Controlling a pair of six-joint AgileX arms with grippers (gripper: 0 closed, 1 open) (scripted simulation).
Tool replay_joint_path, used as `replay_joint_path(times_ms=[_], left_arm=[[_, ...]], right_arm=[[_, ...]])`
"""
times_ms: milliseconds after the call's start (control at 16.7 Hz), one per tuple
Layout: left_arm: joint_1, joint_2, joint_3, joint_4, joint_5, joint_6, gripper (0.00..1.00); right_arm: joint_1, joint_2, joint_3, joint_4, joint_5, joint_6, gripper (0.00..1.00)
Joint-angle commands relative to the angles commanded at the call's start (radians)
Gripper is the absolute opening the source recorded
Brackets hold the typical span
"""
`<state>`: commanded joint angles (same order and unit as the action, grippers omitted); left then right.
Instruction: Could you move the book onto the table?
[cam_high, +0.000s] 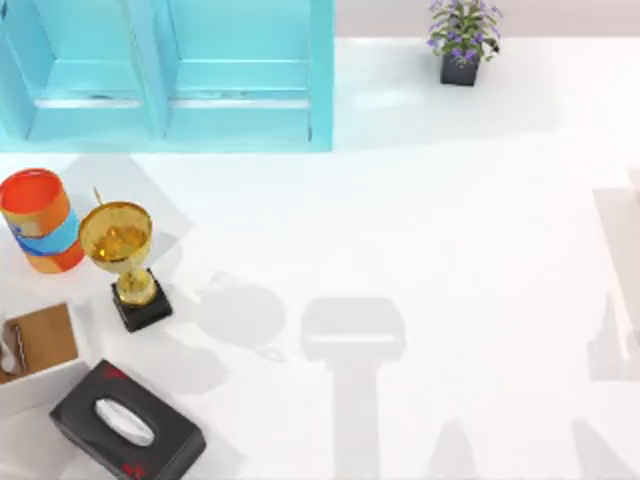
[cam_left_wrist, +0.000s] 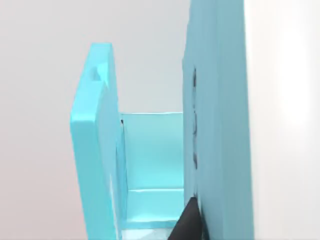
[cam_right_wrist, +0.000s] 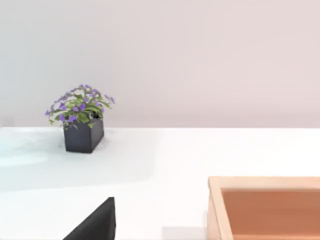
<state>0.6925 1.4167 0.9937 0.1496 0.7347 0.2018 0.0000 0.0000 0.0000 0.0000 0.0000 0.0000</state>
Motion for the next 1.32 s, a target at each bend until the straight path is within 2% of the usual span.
replay_joint_path(times_ms=[360, 600, 960, 1320], left_arm=[[-0.024, 0.008, -0.006, 0.015, -0.009, -0.022, 0.0], [-0.158, 0.02, -0.038, 0.098, -0.066, -0.196, 0.0], [-0.528, 0.072, -0.089, 0.3, -0.225, -0.652, 0.0], [-0.99, 0.142, -0.125, 0.481, -0.491, -1.179, 0.0]], right_arm=[[0.0, 0.0, 0.0, 0.0, 0.0, 0.0, 1.0], [0.0, 0.0, 0.0, 0.0, 0.0, 0.0, 1.0], [0.0, 0.0, 0.0, 0.0, 0.0, 0.0, 1.0], [0.0, 0.0, 0.0, 0.0, 0.0, 0.0, 1.0]])
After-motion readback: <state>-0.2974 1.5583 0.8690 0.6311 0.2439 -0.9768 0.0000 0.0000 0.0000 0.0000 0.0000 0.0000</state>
